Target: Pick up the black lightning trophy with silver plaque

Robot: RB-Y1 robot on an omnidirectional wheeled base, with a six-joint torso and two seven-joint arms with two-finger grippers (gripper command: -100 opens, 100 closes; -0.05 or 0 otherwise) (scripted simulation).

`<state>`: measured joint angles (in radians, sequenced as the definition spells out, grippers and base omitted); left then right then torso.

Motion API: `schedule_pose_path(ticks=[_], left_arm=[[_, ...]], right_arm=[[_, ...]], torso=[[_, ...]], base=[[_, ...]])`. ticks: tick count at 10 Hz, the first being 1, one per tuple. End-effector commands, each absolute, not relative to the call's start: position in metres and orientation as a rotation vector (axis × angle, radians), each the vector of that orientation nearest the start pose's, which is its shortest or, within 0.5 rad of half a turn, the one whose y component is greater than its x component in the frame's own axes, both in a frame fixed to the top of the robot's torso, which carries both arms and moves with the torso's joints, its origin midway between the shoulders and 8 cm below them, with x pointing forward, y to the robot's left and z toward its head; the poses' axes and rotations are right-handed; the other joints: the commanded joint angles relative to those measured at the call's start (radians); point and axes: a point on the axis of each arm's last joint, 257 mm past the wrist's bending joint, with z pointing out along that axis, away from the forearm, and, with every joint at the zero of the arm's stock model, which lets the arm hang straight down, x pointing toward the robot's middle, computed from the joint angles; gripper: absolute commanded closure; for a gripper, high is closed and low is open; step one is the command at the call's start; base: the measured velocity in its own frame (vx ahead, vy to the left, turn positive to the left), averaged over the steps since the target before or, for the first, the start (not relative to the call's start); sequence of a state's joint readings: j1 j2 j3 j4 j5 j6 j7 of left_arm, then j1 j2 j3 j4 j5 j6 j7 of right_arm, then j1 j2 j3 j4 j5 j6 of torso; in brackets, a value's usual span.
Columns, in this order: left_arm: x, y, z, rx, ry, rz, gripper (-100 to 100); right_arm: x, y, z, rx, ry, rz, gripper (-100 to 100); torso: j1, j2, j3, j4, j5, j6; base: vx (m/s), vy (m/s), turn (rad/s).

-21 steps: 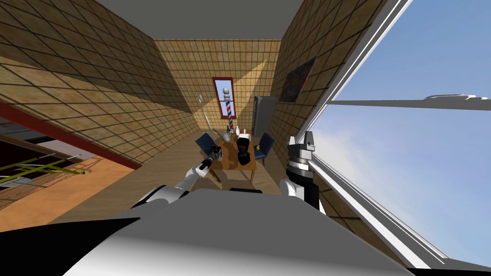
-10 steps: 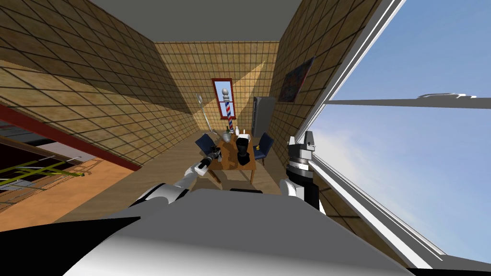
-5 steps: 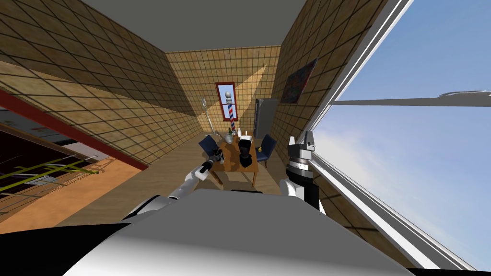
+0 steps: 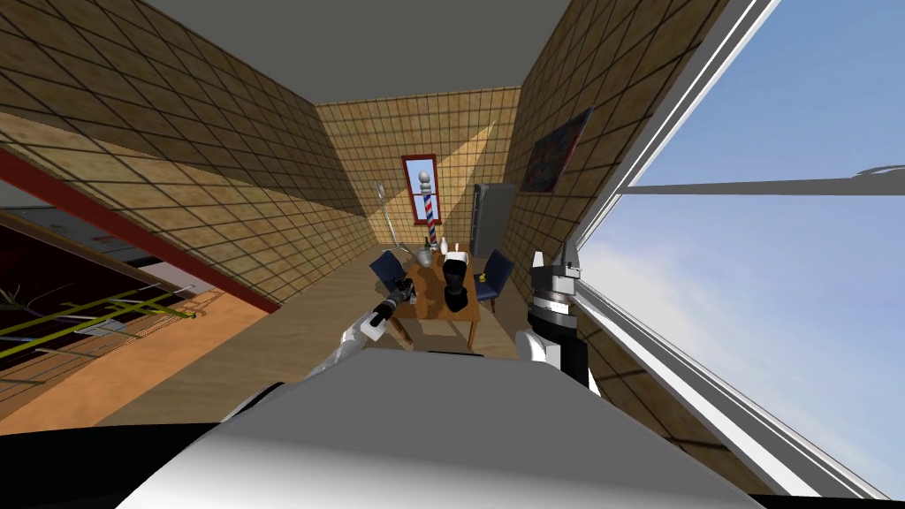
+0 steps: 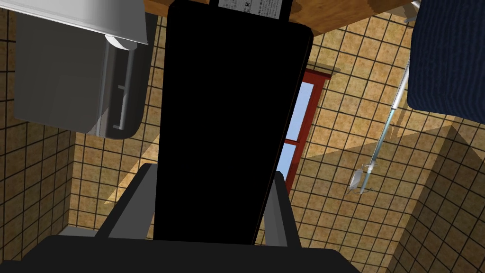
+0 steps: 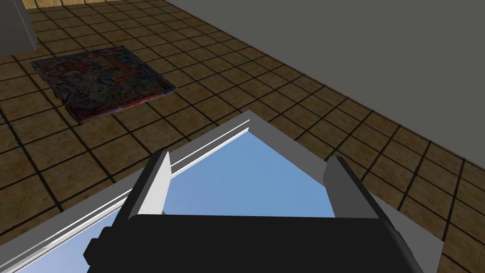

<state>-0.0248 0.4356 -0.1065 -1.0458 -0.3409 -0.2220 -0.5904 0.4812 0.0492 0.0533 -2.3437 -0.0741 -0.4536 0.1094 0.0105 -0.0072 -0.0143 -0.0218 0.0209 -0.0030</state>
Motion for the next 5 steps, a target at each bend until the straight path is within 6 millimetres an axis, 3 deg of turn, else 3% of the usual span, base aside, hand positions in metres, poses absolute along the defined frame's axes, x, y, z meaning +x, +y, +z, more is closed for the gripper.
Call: schedule_pose_path(ticks=[1,2,4,5], left_arm=[[0.492,0.356,-0.391,-0.154,1.882,-0.184,100],[0.473,0.355,-0.409,-0.168,1.923,-0.166,100],[0.482,0.345,-0.388,-0.147,1.88,-0.187,100],[0.461,0.345,-0.406,-0.165,1.921,-0.167,100]], right_arm=[[0.34,-0.273,0.05,0.678,0.532,1.315,0],[0.34,-0.273,0.05,0.678,0.532,1.315,0],[0.34,-0.273,0.05,0.678,0.532,1.315,0],[0.34,-0.273,0.05,0.678,0.532,1.316,0]], torso=[[0.0,0.0,0.0,0.0,0.0,0.0],[0.0,-0.001,0.0,0.001,0.0,0.001],[0.001,-0.001,-0.001,0.0,0.0,0.001],[0.0,0.0,0.001,0.001,0.0,0.002]], base=[[0.043,0.027,0.054],[0.065,0.04,0.051],[0.031,0.025,0.025],[0.041,0.035,0.055]])
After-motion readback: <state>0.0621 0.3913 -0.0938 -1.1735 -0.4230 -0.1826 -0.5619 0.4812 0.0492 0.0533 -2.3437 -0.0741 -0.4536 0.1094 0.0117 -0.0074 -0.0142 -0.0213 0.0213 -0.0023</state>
